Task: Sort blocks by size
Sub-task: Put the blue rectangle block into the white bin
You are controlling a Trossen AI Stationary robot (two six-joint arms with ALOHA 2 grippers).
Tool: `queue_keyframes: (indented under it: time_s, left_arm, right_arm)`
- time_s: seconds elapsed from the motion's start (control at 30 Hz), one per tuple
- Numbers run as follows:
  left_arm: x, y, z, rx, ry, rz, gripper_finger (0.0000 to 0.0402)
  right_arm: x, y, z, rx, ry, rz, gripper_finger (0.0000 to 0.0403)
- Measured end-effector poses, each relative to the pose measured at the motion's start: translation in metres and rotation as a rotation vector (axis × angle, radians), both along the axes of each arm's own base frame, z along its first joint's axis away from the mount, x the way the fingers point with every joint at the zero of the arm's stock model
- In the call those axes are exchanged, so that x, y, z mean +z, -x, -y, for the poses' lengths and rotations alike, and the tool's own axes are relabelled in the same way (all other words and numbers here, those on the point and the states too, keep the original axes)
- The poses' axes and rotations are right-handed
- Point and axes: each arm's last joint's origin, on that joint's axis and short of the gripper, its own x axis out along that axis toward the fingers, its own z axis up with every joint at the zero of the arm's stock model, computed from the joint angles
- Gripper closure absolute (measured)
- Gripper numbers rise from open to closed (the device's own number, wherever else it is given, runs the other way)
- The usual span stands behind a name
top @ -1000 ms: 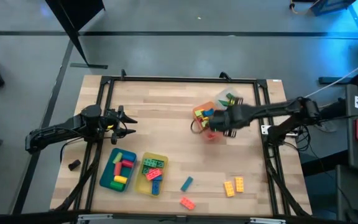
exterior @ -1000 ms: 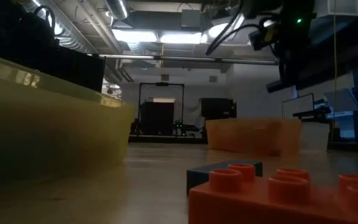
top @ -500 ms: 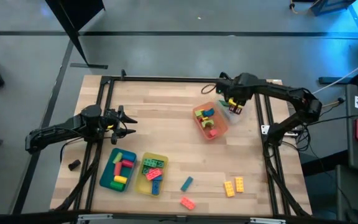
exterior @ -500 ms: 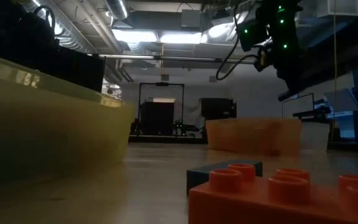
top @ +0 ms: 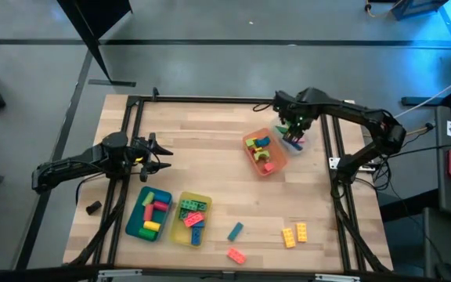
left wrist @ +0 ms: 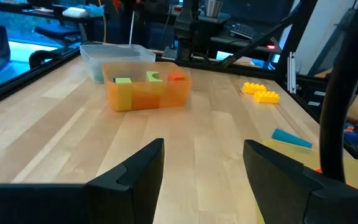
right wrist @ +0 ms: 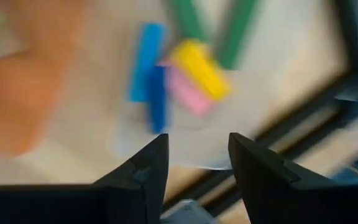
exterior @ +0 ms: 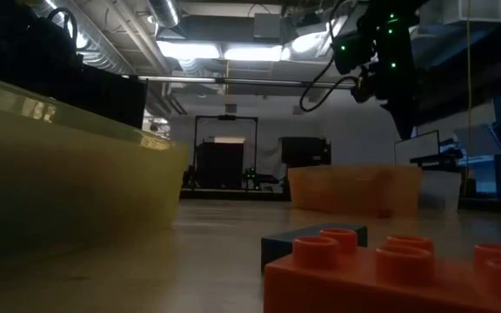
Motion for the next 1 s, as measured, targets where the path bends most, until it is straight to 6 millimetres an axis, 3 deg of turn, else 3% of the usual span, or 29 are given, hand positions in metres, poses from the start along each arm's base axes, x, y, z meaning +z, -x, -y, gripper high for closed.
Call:
queue_keyframes:
  time_s: [0.23,0.43,0.77,1.0]
  left_arm:
    - [0.000,0.000,0.000,0.001,0.004,0.000,0.0196]
    - [0.000,0.000,0.000,0.001,0.005,0.000,0.0196]
    - [0.000,0.000,0.000,0.001,0.005,0.000,0.0196]
    - [0.000,0.000,0.000,0.001,0.006,-0.001,0.0196]
  right_arm:
    - [-0.001,-0.026,-0.041,0.132,-0.176,0.149,0.0233]
    - [0.001,-0.058,-0.100,0.363,-0.161,0.300,0.0233]
    - [0.019,-0.097,-0.213,0.902,-0.105,0.770,0.0233]
    - [0.004,-0.111,-0.262,1.184,-0.052,0.855,0.0232]
